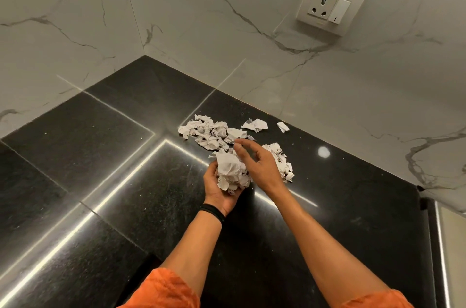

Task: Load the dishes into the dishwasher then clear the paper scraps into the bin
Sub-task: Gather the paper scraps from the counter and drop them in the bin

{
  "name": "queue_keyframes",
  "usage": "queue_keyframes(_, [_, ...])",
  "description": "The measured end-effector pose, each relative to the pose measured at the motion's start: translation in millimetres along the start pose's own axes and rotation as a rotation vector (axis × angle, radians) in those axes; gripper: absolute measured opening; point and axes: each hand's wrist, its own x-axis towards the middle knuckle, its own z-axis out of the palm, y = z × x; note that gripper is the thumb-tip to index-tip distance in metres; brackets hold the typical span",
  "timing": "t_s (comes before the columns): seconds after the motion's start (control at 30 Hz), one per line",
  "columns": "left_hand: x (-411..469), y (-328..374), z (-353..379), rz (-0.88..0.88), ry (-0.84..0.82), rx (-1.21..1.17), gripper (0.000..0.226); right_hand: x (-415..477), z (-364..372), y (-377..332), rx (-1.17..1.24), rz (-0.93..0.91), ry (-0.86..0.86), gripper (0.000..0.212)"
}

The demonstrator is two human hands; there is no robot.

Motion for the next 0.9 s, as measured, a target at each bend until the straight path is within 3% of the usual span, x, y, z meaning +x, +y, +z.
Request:
queue_keyframes(0.23, [-19, -6, 4, 0.103, 0.046, 0.022, 0.041, -19, 29, 3, -0.039, 0.001, 0.051, 0.055])
queue_keyframes(0.5, [-68, -21, -1, 0.251, 0.041, -0.094, 0.042, -67, 49, 2, 0.075, -0.096, 0.082, 0.035])
queue_keyframes(0.7, [-145, -48, -18, 0.375, 0.066, -0.164, 0.043, -138, 68, 1, 0.23, -0.105, -0.002, 0.039])
queue_keyframes(0.9, [-218, -86, -68, 0.521, 0.22, -0.209, 0.041, -229, 98, 8, 0.314, -0.09, -0.102, 0.037])
